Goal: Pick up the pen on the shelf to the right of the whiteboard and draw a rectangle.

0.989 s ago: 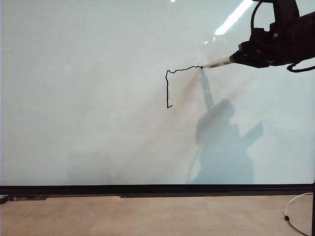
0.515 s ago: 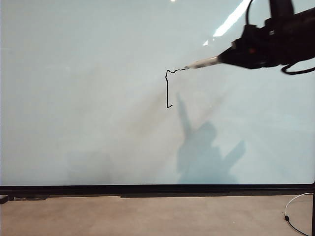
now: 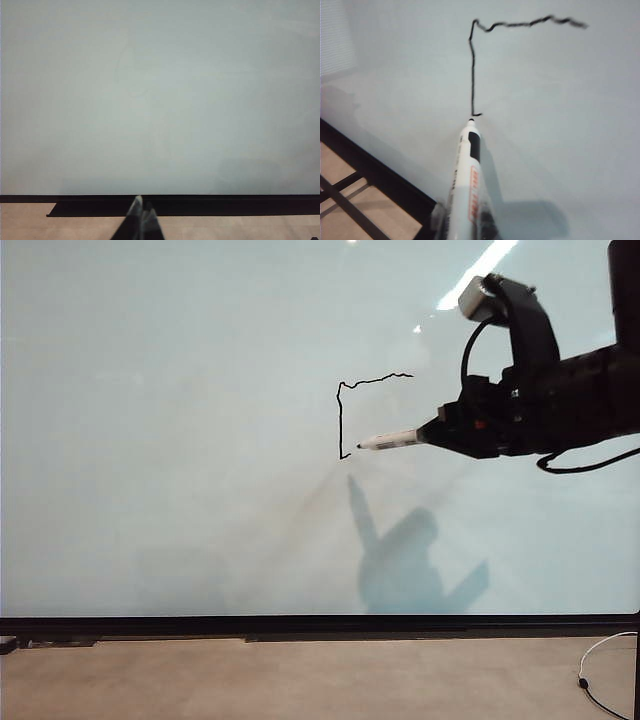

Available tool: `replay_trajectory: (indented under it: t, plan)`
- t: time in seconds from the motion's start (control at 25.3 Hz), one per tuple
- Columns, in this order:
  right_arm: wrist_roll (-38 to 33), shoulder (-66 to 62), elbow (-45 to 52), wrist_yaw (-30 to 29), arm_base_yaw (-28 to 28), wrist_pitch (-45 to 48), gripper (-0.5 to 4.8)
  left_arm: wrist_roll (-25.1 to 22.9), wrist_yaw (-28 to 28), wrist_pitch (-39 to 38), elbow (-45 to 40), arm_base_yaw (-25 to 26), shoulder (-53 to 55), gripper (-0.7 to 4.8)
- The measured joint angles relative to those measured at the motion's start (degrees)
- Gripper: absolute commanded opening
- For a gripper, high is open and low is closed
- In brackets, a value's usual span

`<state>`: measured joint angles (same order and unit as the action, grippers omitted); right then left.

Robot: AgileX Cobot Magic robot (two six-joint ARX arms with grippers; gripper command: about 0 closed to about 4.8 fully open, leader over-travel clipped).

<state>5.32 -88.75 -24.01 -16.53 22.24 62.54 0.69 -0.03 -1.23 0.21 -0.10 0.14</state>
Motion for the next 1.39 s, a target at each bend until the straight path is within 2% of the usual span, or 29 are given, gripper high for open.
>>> replay_trajectory:
  t: [0.67, 1.39]
  plan:
    - [-0.1, -5.0, -4.6, -1.5, 0.0, 1.2, -0.05, 0.0, 0.0, 0.0, 0.0, 0.0, 0.0, -0.04]
    - [2.4, -5.0, -6.6, -1.1, 0.0, -3.6, -0.05, 0.0, 0.0, 0.0, 0.0, 0.0, 0.0, -0.04]
